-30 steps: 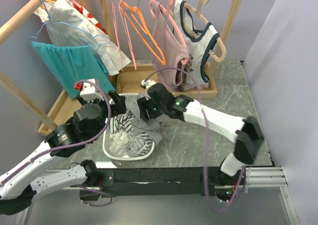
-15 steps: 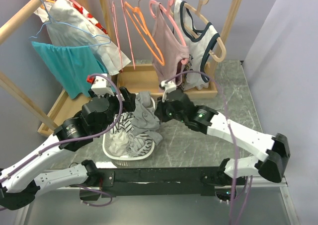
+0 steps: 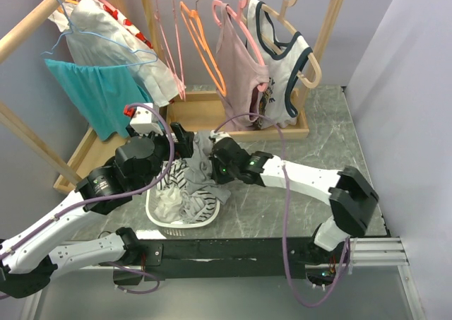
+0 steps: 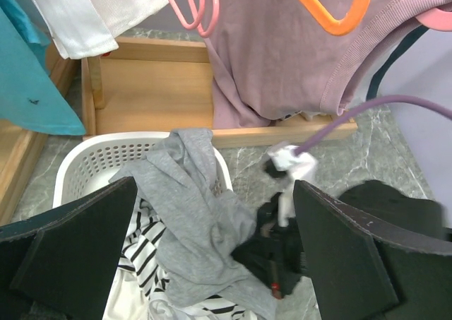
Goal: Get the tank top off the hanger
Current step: Place the tank top in the bin.
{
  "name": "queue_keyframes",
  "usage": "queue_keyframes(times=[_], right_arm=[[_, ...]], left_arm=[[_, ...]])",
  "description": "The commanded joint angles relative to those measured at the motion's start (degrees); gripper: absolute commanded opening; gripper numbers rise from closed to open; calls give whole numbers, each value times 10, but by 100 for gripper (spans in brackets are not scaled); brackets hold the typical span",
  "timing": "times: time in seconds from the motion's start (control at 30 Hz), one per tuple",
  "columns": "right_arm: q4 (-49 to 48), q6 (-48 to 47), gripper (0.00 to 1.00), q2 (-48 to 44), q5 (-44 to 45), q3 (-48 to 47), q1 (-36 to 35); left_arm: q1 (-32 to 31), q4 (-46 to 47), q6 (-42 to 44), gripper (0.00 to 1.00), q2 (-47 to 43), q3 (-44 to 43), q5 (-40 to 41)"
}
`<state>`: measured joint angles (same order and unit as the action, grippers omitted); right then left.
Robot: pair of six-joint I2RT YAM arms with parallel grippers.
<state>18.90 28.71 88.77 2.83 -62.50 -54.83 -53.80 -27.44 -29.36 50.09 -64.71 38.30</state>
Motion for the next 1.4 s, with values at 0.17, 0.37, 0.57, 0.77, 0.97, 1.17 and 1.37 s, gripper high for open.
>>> queue_keyframes(times=[0.17,0.37,0.57,0.77,0.97,1.17,1.37], right_arm=[[-59,-19,5,102,-76,-105,-13],[-33,-12,6,176,-96,-134,-17],[-18,-8,17,130,-43,-91,-26],[-57,-8,42,-58,32,8,-35],[-76,-1,54,-212,88,76,-37],[-26,16,58,-346,172,101,-38],[8,23,65,-445,289,151,-36]], left_arm=[[2,17,10,99,-16,-12,-2],[2,9,12,99,-10,-16,-4],[3,18,16,99,-9,-9,-21],[4,28,24,100,9,-14,-28],[4,78,59,99,24,-22,-108],[3,163,96,99,48,-45,-268],[-10,118,109,100,171,-168,-286]])
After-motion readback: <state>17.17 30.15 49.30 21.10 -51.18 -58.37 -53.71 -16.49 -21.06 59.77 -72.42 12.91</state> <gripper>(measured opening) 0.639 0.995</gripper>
